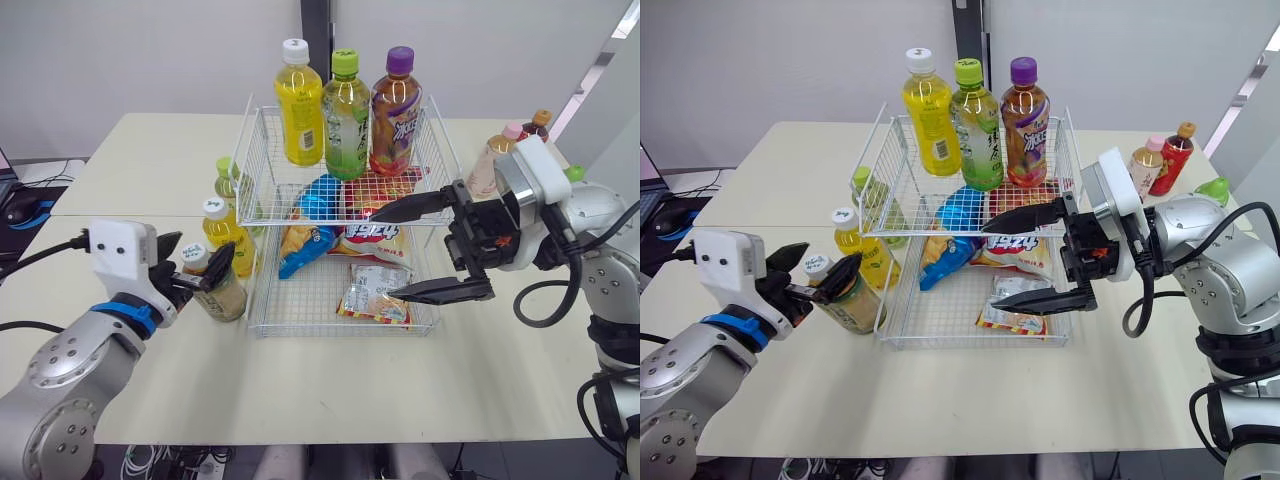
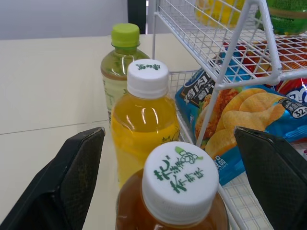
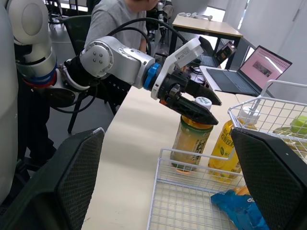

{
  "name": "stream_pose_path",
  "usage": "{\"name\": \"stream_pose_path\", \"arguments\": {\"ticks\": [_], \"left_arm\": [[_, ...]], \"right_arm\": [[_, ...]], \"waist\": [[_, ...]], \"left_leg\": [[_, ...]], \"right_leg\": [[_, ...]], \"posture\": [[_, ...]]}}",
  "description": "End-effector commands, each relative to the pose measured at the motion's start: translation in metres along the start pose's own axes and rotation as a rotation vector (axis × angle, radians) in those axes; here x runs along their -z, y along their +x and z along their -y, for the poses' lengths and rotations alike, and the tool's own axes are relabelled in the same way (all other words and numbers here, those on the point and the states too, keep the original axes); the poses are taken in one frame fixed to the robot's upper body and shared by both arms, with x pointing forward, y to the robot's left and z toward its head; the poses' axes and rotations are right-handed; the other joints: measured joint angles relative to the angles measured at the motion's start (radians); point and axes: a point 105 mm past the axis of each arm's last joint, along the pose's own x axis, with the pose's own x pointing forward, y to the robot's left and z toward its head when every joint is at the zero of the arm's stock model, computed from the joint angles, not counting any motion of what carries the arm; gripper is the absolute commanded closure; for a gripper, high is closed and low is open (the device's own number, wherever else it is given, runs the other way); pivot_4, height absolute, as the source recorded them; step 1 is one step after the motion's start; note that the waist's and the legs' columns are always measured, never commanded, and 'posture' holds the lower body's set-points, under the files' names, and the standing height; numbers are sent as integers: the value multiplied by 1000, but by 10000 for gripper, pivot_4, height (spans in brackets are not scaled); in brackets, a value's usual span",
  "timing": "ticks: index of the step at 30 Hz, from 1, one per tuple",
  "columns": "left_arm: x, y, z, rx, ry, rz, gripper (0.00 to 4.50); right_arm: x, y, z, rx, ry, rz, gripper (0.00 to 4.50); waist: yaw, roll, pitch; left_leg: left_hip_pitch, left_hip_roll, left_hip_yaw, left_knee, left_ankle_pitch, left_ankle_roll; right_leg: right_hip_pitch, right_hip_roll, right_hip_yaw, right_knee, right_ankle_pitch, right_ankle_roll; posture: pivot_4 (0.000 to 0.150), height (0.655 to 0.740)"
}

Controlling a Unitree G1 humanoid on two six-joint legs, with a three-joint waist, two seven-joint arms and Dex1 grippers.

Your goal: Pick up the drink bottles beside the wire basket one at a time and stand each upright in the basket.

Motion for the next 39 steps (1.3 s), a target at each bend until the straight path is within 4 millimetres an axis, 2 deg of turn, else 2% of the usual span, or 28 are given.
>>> {"name": "stream_pose_path", "arguments": {"ticks": [1,3,6,14,21,24,28,33,39], "left_arm": [[-5,1,-1,-6,46,17,94],[-3,2,0,1,53,9,94],[-1,2,0,6,52,3,6270],[4,3,5,33,47,1,30490],[0,0,5,43,72,19,31226],[-9,-10,6,97,127,42,31226],[-24,-25,-2,167,158,41,31226],[-65,-34,-24,261,172,22,31226],[-127,-36,-32,373,178,24,31226]], "right_arm": [[-9,0,-3,-4,-42,7,0],[-9,0,-3,-2,-42,7,0],[-9,0,-3,1,-43,6,0],[-9,-2,-4,7,-45,4,0],[-9,-4,-3,26,-52,2,0],[-10,-8,1,60,-67,-5,0],[-11,-15,6,105,-80,-16,0],[-13,-25,12,161,-79,-29,0],[-17,-36,17,219,-93,-52,0]], "waist": [[0,0,0],[0,0,0],[0,0,0],[1,0,0],[1,0,0],[0,0,0],[-1,1,1],[2,1,1],[2,1,3]], "left_leg": [[0,0,0,0,0,0],[0,0,0,0,0,0],[0,0,0,0,0,0],[0,0,0,0,0,0],[0,0,0,0,0,0],[0,0,0,-1,0,0],[0,1,0,-2,-1,-1],[-1,2,-3,-2,-1,-1],[-1,1,-3,-3,-1,-2]], "right_leg": [[0,0,0,0,0,0],[0,0,0,0,0,0],[0,0,0,0,0,0],[0,0,0,0,0,0],[0,0,0,0,0,0],[0,0,0,-1,0,0],[-1,0,0,-1,-1,-1],[-1,0,-3,-1,-2,-3],[-1,1,-3,-2,-3,-3]], "posture": [[1500,7400],[1500,7400],[1500,7400],[1500,7400],[1500,7400],[1500,7400],[1500,7400],[1500,7400],[1500,7400]]}}
